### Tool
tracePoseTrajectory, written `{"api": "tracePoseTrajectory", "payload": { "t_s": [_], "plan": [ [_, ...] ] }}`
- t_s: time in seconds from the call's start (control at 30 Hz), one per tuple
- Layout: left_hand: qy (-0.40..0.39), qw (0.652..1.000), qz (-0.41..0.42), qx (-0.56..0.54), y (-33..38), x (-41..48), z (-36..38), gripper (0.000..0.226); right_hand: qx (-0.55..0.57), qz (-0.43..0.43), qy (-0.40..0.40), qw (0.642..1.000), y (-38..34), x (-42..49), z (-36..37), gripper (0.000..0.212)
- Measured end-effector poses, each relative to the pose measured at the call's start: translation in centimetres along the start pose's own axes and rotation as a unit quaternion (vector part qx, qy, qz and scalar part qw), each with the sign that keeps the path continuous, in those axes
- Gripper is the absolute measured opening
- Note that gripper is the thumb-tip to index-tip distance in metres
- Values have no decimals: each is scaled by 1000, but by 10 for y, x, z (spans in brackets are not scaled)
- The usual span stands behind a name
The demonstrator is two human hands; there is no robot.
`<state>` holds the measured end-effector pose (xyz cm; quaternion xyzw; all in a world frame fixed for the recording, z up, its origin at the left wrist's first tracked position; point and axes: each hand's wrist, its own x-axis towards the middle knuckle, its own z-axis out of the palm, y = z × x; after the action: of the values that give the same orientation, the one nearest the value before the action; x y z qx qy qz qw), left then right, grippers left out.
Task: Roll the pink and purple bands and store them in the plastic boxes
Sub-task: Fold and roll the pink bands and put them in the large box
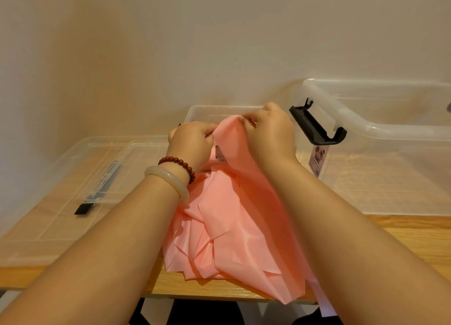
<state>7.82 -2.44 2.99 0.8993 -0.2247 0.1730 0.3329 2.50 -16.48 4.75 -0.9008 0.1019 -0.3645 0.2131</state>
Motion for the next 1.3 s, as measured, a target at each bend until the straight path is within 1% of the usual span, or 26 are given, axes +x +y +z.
{"api": "tracePoseTrajectory", "payload": {
  "t_s": [0.07, 0.13, 0.2, 0.27, 0.33, 0.4, 0.47, 0.5, 0.57, 0.6, 0.63, 0.7, 0.73, 0.77, 0.8, 0.83, 0.87, 0.93, 0.97, 1.03, 1.1, 1.17, 1.23, 1.27, 1.3],
  "plan": [
    [22, 999, -1, -32, -1, -2, 1, 33, 16, 27, -22, 999, -2, 10, 2, 27],
    [51, 996, -9, -75, -2, -7, 2, 33, 20, 72, -57, 996, 0, 18, 6, 29],
    [92, 992, 8, -82, -3, -16, 5, 33, 6, 93, -94, 991, 5, 16, 9, 34],
    [145, 987, 26, -68, -3, -25, 10, 29, 14, 86, -87, 992, 9, 7, 8, 34],
    [164, 982, 18, -90, 0, -33, 15, 22, 24, 73, -46, 996, 14, -5, 6, 31],
    [119, 982, -27, -143, 8, -38, 21, 23, 54, 71, 7, 996, 18, -19, 4, 27],
    [51, 977, -94, -186, 14, -39, 28, 35, 88, 77, 56, 992, 22, -32, 3, 25],
    [27, 971, -124, -204, 16, -39, 32, 38, 102, 86, 67, 989, 25, -38, 2, 25],
    [-2, 956, -172, -239, 18, -41, 39, 36, 115, 109, 63, 985, 29, -50, 0, 28],
    [-12, 942, -190, -276, 18, -42, 42, 33, 113, 121, 54, 985, 32, -54, 0, 32],
    [-23, 921, -206, -331, 19, -43, 44, 27, 116, 135, 42, 983, 34, -56, -1, 36],
    [-32, 867, -224, -444, 22, -47, 45, 11, 149, 169, 11, 974, 37, -58, -4, 42],
    [-23, 851, -220, -476, 23, -48, 43, 10, 174, 185, -2, 967, 38, -58, -5, 43],
    [-9, 844, -213, -492, 23, -48, 41, 12, 196, 193, -11, 961, 37, -58, -7, 42],
    [9, 845, -200, -496, 22, -48, 37, 14, 214, 192, -14, 958, 36, -57, -8, 40],
    [28, 854, -186, -486, 21, -47, 34, 15, 231, 187, -10, 955, 34, -56, -9, 37],
    [47, 870, -174, -459, 19, -44, 28, 17, 249, 185, -3, 951, 32, -54, -11, 32],
    [71, 897, -158, -408, 14, -37, 18, 19, 269, 207, 2, 941, 28, -47, -13, 24],
    [75, 901, -153, -399, 12, -34, 13, 21, 272, 230, -15, 934, 27, -44, -14, 24],
    [69, 902, -149, -399, 10, -30, 5, 22, 281, 282, -72, 914, 24, -40, -11, 30],
    [41, 897, -153, -414, 10, -29, 0, 20, 301, 309, -97, 897, 22, -40, -8, 30],
    [-7, 873, -150, -465, 10, -30, -4, 20, 352, 312, -83, 879, 21, -39, -5, 29],
    [-42, 854, -134, -501, 10, -31, -9, 26, 436, 298, -46, 848, 19, -38, -5, 25],
    [-44, 854, -127, -503, 9, -30, -12, 30, 469, 283, -16, 837, 19, -36, -7, 24],
    [-38, 862, -119, -491, 8, -28, -13, 33, 475, 258, 14, 841, 18, -34, -10, 26]
  ]
}}
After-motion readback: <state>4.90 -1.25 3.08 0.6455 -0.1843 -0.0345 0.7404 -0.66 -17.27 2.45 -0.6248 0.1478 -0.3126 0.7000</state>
